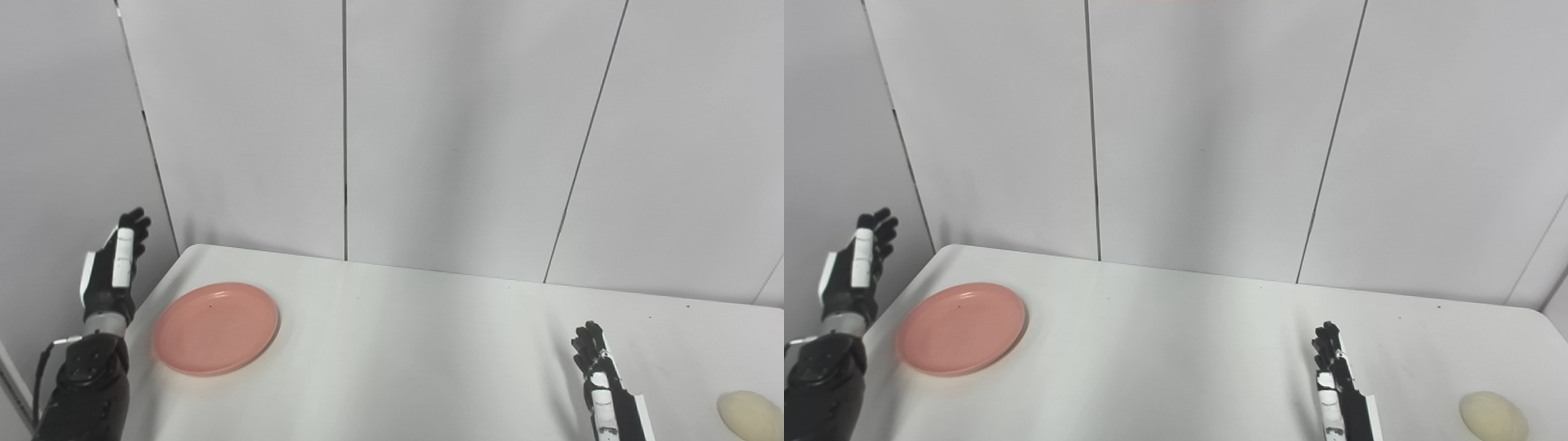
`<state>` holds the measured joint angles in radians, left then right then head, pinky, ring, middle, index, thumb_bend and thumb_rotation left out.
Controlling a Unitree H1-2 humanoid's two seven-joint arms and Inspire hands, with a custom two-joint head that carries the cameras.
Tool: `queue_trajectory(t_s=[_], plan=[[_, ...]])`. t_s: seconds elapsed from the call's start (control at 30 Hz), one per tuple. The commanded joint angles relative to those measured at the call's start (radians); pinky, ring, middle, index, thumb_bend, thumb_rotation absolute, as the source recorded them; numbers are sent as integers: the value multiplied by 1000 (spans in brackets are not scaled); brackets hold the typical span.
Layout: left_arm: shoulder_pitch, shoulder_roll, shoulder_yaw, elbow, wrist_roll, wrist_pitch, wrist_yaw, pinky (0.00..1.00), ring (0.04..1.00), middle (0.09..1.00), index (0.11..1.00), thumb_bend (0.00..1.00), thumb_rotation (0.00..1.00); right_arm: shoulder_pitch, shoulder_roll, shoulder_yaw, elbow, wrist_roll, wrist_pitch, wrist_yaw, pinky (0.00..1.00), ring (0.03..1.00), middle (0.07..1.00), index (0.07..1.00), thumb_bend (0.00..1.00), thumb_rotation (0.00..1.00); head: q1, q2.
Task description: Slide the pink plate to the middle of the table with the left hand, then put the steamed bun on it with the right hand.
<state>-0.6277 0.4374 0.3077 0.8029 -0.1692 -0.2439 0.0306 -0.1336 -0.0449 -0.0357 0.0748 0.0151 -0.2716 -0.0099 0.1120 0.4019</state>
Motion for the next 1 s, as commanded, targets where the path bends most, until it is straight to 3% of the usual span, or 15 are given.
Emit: queue_trajectory(t_s=[0.0,0.53,0.67,0.97], plan=[[-44,38,4,-19,-7,-52,-14,981,934,894,856,790,986,78,13,6,53,0,8,1,973,945,950,961,630,1000,0,1],[43,-55,10,-121,-48,77,-4,876,878,857,823,811,964,83,17,11,30,-1,42,-1,988,951,950,957,662,1000,-14,11],[56,-74,11,-132,-55,106,-10,898,891,867,838,839,956,83,19,11,27,-1,45,-3,992,953,952,966,657,1000,-18,14],[81,-98,25,-143,-65,138,-8,930,908,883,851,801,986,82,16,10,22,1,58,-2,998,956,954,968,644,1000,-18,16]])
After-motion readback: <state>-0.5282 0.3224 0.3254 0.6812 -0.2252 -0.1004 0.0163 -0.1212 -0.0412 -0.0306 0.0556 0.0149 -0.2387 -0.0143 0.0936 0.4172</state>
